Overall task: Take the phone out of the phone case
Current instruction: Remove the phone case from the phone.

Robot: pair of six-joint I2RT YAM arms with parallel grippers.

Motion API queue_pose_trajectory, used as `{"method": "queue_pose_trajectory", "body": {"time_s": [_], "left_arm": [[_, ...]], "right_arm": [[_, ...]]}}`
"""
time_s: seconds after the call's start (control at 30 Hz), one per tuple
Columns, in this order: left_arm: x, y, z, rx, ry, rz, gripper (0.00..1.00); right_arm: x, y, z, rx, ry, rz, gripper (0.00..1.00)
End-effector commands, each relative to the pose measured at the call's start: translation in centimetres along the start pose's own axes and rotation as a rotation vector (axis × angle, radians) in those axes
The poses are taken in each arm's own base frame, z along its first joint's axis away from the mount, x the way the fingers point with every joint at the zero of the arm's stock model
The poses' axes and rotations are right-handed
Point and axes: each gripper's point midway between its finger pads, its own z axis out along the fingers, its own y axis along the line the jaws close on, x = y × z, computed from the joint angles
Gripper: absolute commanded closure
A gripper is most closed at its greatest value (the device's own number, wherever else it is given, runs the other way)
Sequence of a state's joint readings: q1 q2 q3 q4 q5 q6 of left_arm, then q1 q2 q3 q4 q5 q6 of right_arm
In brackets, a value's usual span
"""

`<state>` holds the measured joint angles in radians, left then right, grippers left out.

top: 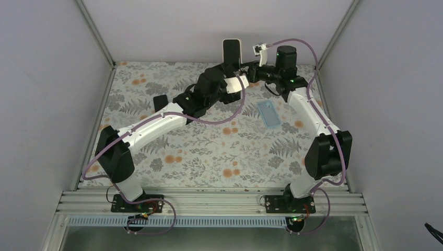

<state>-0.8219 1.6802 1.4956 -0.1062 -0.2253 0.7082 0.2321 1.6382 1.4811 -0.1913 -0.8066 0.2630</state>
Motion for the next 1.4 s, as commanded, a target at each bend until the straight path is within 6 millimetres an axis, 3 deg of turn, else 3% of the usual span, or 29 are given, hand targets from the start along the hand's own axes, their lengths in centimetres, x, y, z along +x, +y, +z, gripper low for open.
{"method": "queue_pose_trajectory", "body": {"time_s": [0.0,0.7,1.07,1.37], "left_arm": [[-2.4,2.2,-0.7,-0.058,-0.060,-0.056,0.02],[-2.7,4.0,0.0,-0.146,-0.041,-0.068,0.06],[-2.7,2.7,0.9,-0.082,-0.035,-0.082,0.08],[-1.7,4.2,0.4,-0.134,-0.021,-0.107,0.08]], "right_arm": [[-2.1,1.3,-0.8,-0.031,-0.069,-0.066,0.97],[-1.8,2.1,-0.6,-0.072,-0.063,-0.067,0.97],[-2.4,2.9,-1.1,-0.073,-0.074,-0.078,0.97],[-2.2,2.9,-1.0,-0.082,-0.072,-0.076,0.97]]}}
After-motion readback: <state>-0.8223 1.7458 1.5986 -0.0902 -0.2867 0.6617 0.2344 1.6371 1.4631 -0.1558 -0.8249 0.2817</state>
